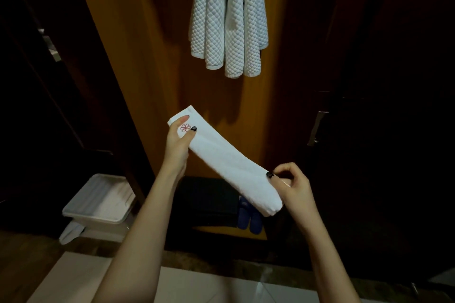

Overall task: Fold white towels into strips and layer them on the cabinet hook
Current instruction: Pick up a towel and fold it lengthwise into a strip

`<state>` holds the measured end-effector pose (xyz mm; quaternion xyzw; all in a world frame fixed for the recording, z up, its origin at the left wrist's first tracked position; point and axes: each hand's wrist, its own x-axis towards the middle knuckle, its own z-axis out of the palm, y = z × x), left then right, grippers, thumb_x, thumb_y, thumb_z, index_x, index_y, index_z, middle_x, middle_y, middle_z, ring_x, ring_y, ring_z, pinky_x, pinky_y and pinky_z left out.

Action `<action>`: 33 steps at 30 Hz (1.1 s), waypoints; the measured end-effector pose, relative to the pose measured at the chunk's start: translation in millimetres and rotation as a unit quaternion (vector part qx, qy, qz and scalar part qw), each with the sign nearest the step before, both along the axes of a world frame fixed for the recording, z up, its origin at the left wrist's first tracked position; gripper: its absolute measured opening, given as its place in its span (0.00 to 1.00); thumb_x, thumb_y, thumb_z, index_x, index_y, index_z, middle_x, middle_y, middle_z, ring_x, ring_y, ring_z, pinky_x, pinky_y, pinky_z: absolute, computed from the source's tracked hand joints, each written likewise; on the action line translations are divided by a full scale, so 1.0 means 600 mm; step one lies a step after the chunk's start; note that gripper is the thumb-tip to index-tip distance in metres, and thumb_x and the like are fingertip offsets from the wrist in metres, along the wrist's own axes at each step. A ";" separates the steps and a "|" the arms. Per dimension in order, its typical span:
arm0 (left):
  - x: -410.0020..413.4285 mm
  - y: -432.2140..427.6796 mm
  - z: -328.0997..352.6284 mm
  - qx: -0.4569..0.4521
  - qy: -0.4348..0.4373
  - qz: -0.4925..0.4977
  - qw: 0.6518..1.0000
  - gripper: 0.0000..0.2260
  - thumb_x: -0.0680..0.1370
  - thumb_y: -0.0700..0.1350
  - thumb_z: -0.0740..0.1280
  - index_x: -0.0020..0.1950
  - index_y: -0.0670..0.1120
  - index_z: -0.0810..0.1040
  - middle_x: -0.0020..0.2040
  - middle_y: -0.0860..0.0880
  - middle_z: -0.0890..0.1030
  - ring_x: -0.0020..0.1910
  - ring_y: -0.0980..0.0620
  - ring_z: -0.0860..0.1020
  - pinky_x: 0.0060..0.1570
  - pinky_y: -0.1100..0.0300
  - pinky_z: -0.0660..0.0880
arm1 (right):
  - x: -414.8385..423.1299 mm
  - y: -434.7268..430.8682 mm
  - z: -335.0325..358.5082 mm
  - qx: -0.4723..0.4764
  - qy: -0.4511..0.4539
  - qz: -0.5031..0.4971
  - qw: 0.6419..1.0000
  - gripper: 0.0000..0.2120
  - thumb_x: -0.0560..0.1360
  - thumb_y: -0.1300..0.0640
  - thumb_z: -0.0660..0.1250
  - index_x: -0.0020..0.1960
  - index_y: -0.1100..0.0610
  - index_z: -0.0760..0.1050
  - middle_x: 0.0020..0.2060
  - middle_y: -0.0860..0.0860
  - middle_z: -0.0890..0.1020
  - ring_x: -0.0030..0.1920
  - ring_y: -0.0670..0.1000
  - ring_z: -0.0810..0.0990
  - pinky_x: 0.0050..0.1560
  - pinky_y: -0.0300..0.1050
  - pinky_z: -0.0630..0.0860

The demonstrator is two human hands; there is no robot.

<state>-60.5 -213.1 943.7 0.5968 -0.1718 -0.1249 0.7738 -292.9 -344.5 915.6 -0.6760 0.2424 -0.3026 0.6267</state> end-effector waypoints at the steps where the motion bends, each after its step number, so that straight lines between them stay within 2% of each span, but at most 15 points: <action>1: 0.000 0.000 0.002 -0.005 -0.001 -0.002 1.000 0.16 0.80 0.36 0.64 0.66 0.49 0.72 0.57 0.51 0.76 0.54 0.54 0.79 0.40 0.68 0.77 | -0.002 0.002 0.002 0.042 0.005 0.035 0.998 0.07 0.75 0.62 0.71 0.51 0.58 0.76 0.30 0.58 0.77 0.30 0.50 0.73 0.28 0.40 0.66; 3: 0.001 0.001 0.009 -0.009 -0.009 -0.004 1.000 0.17 0.79 0.35 0.65 0.66 0.48 0.71 0.57 0.52 0.76 0.54 0.54 0.78 0.41 0.67 0.77 | -0.003 0.005 0.004 0.088 0.019 0.107 0.990 0.13 0.73 0.59 0.72 0.57 0.56 0.78 0.37 0.63 0.82 0.35 0.55 0.78 0.33 0.42 0.71; 5: 0.004 0.002 0.016 -0.011 -0.014 -0.014 1.000 0.18 0.79 0.36 0.65 0.67 0.48 0.71 0.58 0.51 0.76 0.55 0.54 0.78 0.42 0.67 0.78 | -0.001 0.009 0.006 0.107 0.017 0.168 0.980 0.13 0.70 0.55 0.73 0.53 0.59 0.82 0.39 0.60 0.85 0.37 0.53 0.82 0.36 0.40 0.75; 7: 0.009 0.004 0.022 -0.011 -0.015 -0.029 0.999 0.19 0.79 0.36 0.66 0.69 0.47 0.70 0.60 0.49 0.77 0.56 0.53 0.79 0.43 0.66 0.78 | 0.001 0.013 0.003 0.092 0.053 0.220 0.970 0.15 0.70 0.49 0.76 0.47 0.61 0.84 0.39 0.58 0.83 0.38 0.54 0.80 0.36 0.40 0.73; 9: 0.013 0.006 0.027 -0.008 -0.017 -0.035 0.999 0.20 0.79 0.37 0.66 0.70 0.46 0.70 0.61 0.47 0.77 0.56 0.52 0.79 0.43 0.65 0.79 | 0.004 0.022 -0.001 0.064 0.080 0.249 0.963 0.20 0.70 0.44 0.74 0.45 0.61 0.82 0.39 0.58 0.79 0.39 0.57 0.74 0.37 0.44 0.68; 11: 0.018 0.009 0.031 -0.015 -0.019 -0.033 0.999 0.19 0.79 0.36 0.66 0.68 0.47 0.71 0.64 0.45 0.76 0.57 0.51 0.79 0.44 0.64 0.79 | 0.006 0.030 -0.003 0.061 0.068 0.240 0.966 0.21 0.71 0.41 0.71 0.49 0.60 0.81 0.40 0.57 0.78 0.41 0.57 0.72 0.38 0.47 0.65; 13: 0.021 0.012 0.035 -0.029 -0.012 -0.030 0.999 0.18 0.79 0.35 0.66 0.67 0.48 0.72 0.65 0.44 0.75 0.59 0.49 0.78 0.45 0.64 0.79 | 0.009 0.033 -0.007 0.071 0.052 0.210 0.974 0.23 0.73 0.41 0.69 0.52 0.62 0.78 0.41 0.59 0.78 0.41 0.59 0.71 0.38 0.50 0.62; 15: 0.022 0.015 0.040 -0.054 0.005 -0.033 0.998 0.19 0.78 0.35 0.66 0.68 0.48 0.72 0.64 0.44 0.76 0.59 0.49 0.78 0.45 0.63 0.79 | 0.013 0.034 -0.009 0.072 0.045 0.190 0.978 0.24 0.74 0.42 0.67 0.50 0.65 0.76 0.38 0.59 0.76 0.38 0.59 0.70 0.35 0.50 0.58; 19: 0.024 0.016 0.062 -0.111 0.048 -0.079 0.990 0.21 0.78 0.35 0.67 0.70 0.46 0.71 0.63 0.43 0.78 0.58 0.47 0.80 0.46 0.59 0.80 | 0.021 0.048 -0.009 0.080 0.035 0.188 0.978 0.22 0.73 0.44 0.67 0.47 0.65 0.77 0.35 0.55 0.74 0.36 0.52 0.70 0.35 0.44 0.62; 22: 0.023 0.017 0.089 -0.115 0.043 -0.129 0.984 0.21 0.78 0.35 0.67 0.70 0.45 0.71 0.63 0.43 0.78 0.60 0.46 0.80 0.48 0.58 0.80 | 0.022 0.053 -0.013 0.083 0.044 0.213 0.973 0.22 0.74 0.45 0.66 0.48 0.66 0.79 0.39 0.56 0.77 0.40 0.54 0.72 0.38 0.44 0.65; 25: 0.020 0.018 0.113 -0.117 0.026 -0.159 0.980 0.21 0.78 0.35 0.66 0.70 0.44 0.71 0.65 0.41 0.77 0.61 0.46 0.80 0.48 0.58 0.80 | 0.025 0.052 -0.006 0.087 0.044 0.241 0.966 0.14 0.75 0.47 0.67 0.50 0.56 0.84 0.44 0.53 0.83 0.44 0.54 0.76 0.42 0.44 0.68; 26: 0.018 0.018 0.120 -0.120 0.024 -0.168 0.978 0.21 0.78 0.35 0.66 0.71 0.43 0.70 0.65 0.41 0.77 0.61 0.45 0.79 0.49 0.58 0.80 | 0.027 0.051 -0.004 0.091 0.042 0.242 0.965 0.14 0.75 0.47 0.68 0.50 0.56 0.84 0.44 0.54 0.83 0.45 0.55 0.76 0.42 0.46 0.68; 29: 0.017 0.024 0.134 -0.115 0.014 -0.180 0.977 0.22 0.77 0.34 0.66 0.71 0.42 0.70 0.64 0.41 0.78 0.61 0.44 0.79 0.52 0.56 0.80 | 0.033 0.049 -0.003 0.102 0.040 0.245 0.963 0.28 0.70 0.43 0.71 0.49 0.70 0.77 0.42 0.60 0.75 0.44 0.59 0.70 0.38 0.47 0.61; 33: 0.019 0.034 0.143 -0.104 0.000 -0.159 0.982 0.18 0.77 0.33 0.66 0.65 0.45 0.75 0.60 0.45 0.80 0.59 0.47 0.80 0.51 0.57 0.80 | 0.036 0.049 0.001 0.087 0.032 0.252 0.963 0.29 0.69 0.44 0.71 0.45 0.73 0.72 0.37 0.57 0.71 0.37 0.56 0.67 0.34 0.45 0.60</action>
